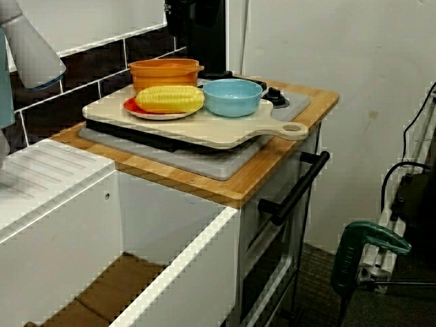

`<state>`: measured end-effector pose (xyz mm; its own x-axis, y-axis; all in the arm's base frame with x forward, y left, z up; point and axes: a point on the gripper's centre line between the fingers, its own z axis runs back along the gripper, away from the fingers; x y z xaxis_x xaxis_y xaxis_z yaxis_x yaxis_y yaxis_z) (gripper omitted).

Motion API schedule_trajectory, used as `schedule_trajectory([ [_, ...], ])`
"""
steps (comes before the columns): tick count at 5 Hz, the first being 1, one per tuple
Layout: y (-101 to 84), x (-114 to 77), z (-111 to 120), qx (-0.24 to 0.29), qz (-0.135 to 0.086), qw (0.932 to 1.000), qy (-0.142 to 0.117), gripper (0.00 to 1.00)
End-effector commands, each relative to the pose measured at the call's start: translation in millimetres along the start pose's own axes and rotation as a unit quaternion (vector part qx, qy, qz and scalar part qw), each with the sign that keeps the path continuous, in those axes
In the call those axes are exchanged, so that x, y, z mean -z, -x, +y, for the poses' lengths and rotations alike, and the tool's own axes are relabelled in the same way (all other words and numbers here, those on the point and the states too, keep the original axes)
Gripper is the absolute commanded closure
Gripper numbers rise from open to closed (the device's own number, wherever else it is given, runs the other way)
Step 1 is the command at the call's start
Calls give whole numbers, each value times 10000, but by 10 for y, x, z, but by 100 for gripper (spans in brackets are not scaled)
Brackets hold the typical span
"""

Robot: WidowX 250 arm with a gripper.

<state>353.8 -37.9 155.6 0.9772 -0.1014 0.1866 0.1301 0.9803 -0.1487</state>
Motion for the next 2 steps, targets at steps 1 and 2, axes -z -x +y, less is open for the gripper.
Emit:
schedule_trajectory([
  [1, 435, -310, 24, 406, -629, 9971, -96, 0],
  [2, 602, -282, -22, 615, -628, 9960, -141, 0],
])
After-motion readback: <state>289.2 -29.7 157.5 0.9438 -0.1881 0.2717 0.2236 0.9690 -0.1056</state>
